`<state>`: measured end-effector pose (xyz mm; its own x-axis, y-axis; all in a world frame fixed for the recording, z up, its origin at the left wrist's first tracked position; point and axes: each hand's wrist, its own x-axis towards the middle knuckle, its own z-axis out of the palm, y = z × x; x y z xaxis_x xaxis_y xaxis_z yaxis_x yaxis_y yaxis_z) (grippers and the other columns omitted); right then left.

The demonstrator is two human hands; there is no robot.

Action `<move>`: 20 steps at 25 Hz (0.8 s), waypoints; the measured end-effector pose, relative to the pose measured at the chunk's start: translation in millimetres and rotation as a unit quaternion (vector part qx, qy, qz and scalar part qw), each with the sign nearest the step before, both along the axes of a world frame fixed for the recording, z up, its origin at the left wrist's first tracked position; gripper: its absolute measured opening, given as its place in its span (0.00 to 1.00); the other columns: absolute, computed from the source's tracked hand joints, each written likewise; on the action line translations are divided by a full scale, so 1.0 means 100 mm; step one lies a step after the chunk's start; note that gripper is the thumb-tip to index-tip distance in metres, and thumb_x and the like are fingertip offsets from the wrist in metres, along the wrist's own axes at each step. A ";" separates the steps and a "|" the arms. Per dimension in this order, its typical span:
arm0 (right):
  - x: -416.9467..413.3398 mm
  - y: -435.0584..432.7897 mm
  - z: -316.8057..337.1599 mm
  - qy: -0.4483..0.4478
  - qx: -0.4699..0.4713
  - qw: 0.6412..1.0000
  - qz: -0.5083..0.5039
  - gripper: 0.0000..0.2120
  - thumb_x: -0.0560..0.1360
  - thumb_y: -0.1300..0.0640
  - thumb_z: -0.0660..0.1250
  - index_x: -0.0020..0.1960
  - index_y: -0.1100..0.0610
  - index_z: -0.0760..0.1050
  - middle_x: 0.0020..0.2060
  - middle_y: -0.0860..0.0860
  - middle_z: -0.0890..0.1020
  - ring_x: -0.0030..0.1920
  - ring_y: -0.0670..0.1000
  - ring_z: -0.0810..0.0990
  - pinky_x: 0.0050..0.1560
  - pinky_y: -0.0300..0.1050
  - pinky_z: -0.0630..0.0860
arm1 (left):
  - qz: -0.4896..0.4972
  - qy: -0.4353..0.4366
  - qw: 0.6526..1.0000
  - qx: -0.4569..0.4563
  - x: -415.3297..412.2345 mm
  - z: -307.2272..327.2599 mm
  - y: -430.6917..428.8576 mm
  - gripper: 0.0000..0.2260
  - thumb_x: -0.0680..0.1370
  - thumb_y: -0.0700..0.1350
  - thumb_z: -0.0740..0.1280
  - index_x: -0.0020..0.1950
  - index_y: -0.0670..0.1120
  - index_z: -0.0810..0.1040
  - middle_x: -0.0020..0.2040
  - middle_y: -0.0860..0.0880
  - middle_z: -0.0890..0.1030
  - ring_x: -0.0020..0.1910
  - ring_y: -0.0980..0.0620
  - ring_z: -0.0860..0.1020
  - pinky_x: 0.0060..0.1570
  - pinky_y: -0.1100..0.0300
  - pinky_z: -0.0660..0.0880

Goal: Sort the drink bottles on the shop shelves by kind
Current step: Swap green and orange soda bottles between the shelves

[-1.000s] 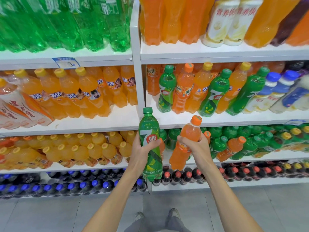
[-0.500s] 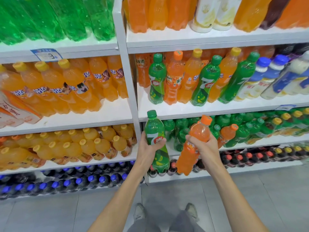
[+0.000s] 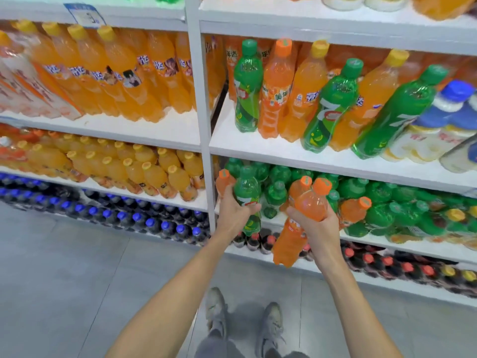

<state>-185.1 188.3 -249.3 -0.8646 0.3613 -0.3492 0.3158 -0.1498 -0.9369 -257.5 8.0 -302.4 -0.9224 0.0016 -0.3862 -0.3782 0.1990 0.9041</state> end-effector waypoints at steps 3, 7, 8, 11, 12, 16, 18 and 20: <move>-0.02 0.03 -0.05 -0.003 0.001 1.000 0.019 0.19 0.70 0.62 0.80 0.58 0.54 0.79 0.47 0.52 0.86 0.44 0.49 0.84 0.45 0.46 0.78 | 0.014 -0.005 1.000 -0.013 -0.10 -0.15 0.04 0.33 0.72 0.38 0.79 0.71 0.51 0.66 0.62 0.51 0.79 0.62 0.49 0.79 0.64 0.49 0.77; -0.14 -0.03 -0.12 0.005 0.012 0.999 0.042 0.18 0.70 0.62 0.80 0.57 0.53 0.79 0.43 0.47 0.85 0.39 0.42 0.83 0.37 0.34 0.78 | 0.018 0.016 0.999 -0.033 -0.23 -0.41 0.02 0.32 0.71 0.38 0.79 0.71 0.48 0.70 0.60 0.51 0.82 0.61 0.49 0.81 0.65 0.44 0.78; -0.19 -0.05 -0.13 0.005 0.018 0.999 0.045 0.18 0.70 0.61 0.80 0.57 0.53 0.79 0.42 0.46 0.85 0.39 0.41 0.83 0.36 0.33 0.77 | 0.012 0.023 0.999 -0.039 -0.25 -0.43 0.03 0.32 0.71 0.38 0.79 0.72 0.47 0.70 0.60 0.50 0.82 0.61 0.50 0.81 0.65 0.46 0.78; -0.29 -0.10 -0.21 -0.004 0.031 0.999 0.041 0.16 0.70 0.61 0.80 0.55 0.53 0.79 0.41 0.46 0.84 0.37 0.39 0.82 0.35 0.32 0.76 | 0.011 0.065 0.996 -0.068 -0.27 -0.53 0.13 0.30 0.70 0.38 0.80 0.69 0.46 0.73 0.59 0.50 0.82 0.59 0.50 0.80 0.62 0.51 0.78; -0.31 -0.11 -0.23 -0.006 0.034 0.999 0.036 0.16 0.70 0.61 0.80 0.54 0.53 0.79 0.42 0.47 0.84 0.37 0.39 0.81 0.35 0.31 0.76 | 0.015 0.082 0.993 -0.081 -0.27 -0.57 0.17 0.29 0.69 0.38 0.80 0.67 0.46 0.75 0.59 0.51 0.82 0.58 0.50 0.80 0.61 0.52 0.78; -0.33 -0.09 -0.32 -0.016 0.022 1.000 0.013 0.17 0.69 0.63 0.80 0.52 0.50 0.79 0.43 0.47 0.85 0.37 0.38 0.82 0.34 0.30 0.76 | 0.040 0.101 0.991 -0.084 -0.28 -0.76 0.35 0.30 0.69 0.33 0.79 0.68 0.45 0.75 0.60 0.50 0.81 0.60 0.52 0.78 0.60 0.58 0.75; -0.31 -0.08 -0.36 -0.017 0.020 1.000 0.011 0.17 0.69 0.63 0.81 0.52 0.49 0.79 0.44 0.47 0.85 0.38 0.39 0.83 0.36 0.31 0.77 | 0.056 0.110 0.989 -0.077 -0.30 -0.85 0.36 0.30 0.68 0.32 0.78 0.68 0.45 0.74 0.61 0.48 0.80 0.62 0.49 0.78 0.62 0.53 0.76; -0.31 -0.07 -0.39 -0.015 0.019 1.000 0.008 0.17 0.69 0.63 0.80 0.52 0.50 0.79 0.43 0.47 0.85 0.39 0.40 0.83 0.37 0.32 0.78 | 0.057 0.120 0.988 -0.079 -0.32 -0.93 0.36 0.30 0.68 0.32 0.77 0.68 0.46 0.74 0.62 0.47 0.80 0.63 0.47 0.78 0.65 0.46 0.76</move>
<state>-215.6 181.2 -288.1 -0.8598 0.3606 -0.3615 0.3464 -0.1083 -0.9318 -289.3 44.3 -395.9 -0.9782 -0.1498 -0.1437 -0.1850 0.3143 0.9311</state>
